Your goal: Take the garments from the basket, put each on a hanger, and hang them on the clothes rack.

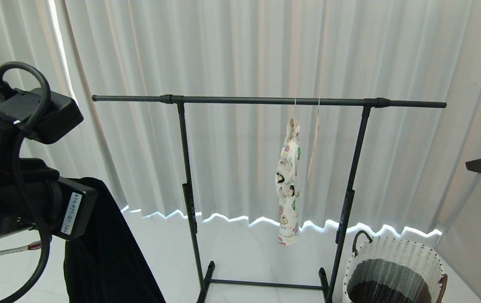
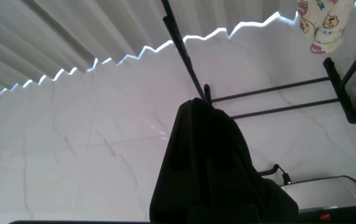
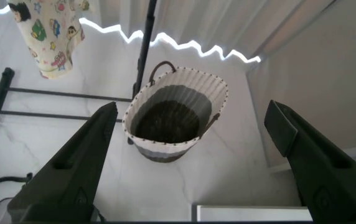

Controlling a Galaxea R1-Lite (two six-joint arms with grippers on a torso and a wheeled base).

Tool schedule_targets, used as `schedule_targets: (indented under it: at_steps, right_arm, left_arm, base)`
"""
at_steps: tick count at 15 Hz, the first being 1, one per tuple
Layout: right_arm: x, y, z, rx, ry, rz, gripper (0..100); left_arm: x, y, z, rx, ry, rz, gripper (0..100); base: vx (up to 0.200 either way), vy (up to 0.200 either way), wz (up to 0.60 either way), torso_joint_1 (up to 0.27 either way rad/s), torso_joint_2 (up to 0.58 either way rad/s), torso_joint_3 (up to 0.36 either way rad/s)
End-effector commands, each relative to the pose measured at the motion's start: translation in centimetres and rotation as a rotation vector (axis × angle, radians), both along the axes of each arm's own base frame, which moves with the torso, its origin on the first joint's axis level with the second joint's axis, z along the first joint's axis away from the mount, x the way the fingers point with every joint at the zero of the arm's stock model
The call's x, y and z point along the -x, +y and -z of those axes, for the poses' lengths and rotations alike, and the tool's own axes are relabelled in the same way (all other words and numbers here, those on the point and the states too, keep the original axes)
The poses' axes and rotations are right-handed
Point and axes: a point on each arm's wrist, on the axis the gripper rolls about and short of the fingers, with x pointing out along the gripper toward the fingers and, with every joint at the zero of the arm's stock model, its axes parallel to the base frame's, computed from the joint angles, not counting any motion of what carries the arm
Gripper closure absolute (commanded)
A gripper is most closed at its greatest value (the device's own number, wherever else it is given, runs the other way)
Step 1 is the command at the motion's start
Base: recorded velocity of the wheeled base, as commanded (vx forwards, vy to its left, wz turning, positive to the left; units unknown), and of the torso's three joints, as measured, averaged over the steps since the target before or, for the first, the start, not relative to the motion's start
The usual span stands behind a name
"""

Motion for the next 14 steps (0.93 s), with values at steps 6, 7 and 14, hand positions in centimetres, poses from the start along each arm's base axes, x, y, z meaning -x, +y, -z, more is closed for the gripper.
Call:
schedule_targets:
  at_steps: [6,7,14]
  right_arm:
    - [-0.2,0.1,0.2,0.003,0.005,-0.003,0]
    - [-0.4,0.2,0.1,-0.008,-0.015,-0.004,0]
    - [-1.4,1.0,0.0,-0.088,-0.061,-0.094,0]
  left_arm:
    - [0.0,0.0,0.0,-0.016,-0.009,-0.024,100]
    - [0.0,0.0,0.0,-0.016,-0.009,-0.024,100]
    - [0.3,-0.2,-0.1,-0.013,-0.013,0.001,100]
  base:
    - [0.000,0.200,0.00,0.087,-0.18,-0.099]
    - [0.000,0.200,0.00,0.002,-0.01,-0.002]
    - [0.000,0.029,0.00,0.001,0.00,0.000]
